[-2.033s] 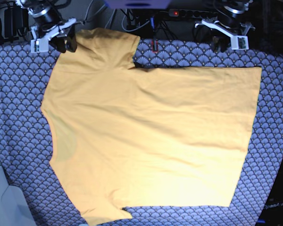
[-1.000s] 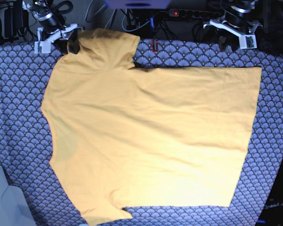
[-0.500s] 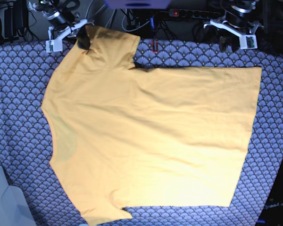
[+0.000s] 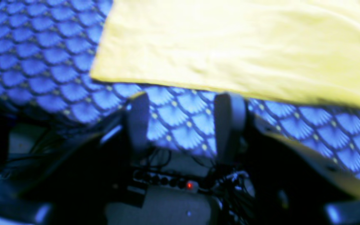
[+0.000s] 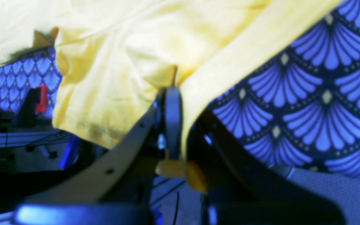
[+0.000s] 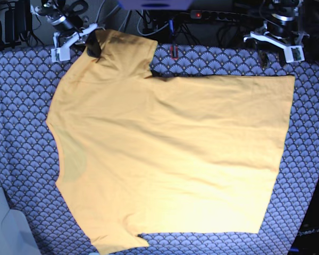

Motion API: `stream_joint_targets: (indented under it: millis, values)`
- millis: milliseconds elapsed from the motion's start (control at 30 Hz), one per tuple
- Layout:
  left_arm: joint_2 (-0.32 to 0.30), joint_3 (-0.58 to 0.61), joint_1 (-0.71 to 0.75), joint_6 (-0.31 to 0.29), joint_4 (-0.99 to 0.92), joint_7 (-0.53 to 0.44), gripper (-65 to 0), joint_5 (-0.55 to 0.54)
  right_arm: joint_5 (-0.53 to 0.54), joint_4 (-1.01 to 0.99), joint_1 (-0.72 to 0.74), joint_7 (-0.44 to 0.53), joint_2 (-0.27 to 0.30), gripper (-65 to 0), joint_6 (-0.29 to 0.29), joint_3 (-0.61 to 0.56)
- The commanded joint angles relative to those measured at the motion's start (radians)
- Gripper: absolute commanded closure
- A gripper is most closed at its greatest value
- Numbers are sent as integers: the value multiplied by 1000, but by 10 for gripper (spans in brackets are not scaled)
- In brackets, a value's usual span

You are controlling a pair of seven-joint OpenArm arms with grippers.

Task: Fold the T-shirt properly
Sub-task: 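Grasp the shoulder corners of the yellow shirt with both grippers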

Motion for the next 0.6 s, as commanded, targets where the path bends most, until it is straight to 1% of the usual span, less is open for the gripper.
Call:
stream_joint_targets:
  millis: [0,67,100,167,267,300,367,433,533,567]
  values:
    - [-3,-17,0,2,14,-21,-331,-8,-4,8,-7,-1,7,0,-2,7]
    - [-3,-40,-17,3,12,-18,-331,-7,-4,8,-6,-1,7,0,11,7]
    - [-1,-54,-29,8,6,3,-331,-5,-4,8,2,-1,7,0,22,7]
    - [-3,-87,-75,5,-23,74,-331,-7,-4,5,13,-3,6,0,27,7]
    - [-7,-169,-178,0,-101,187,-331,1,-4,5,14,-3,6,0,27,6]
    - [-9,-192,-201,0,-127,210,-331,1,-4,5,14,-3,6,0,27,6]
    - [-9,-228,-236,-1,-167,233,-331,1,-4,5,14,-3,6,0,27,6]
    - [-11,-251,-259,-6,-187,236,-331,1,-5,5,14,-3,7,0,27,6]
    - [-11,-273,-291,-69,-195,238,-331,3,-7,5,14,-3,7,0,27,6]
    - [-11,-281,-304,-77,-195,239,-330,3,-7,5,14,-3,7,0,27,6]
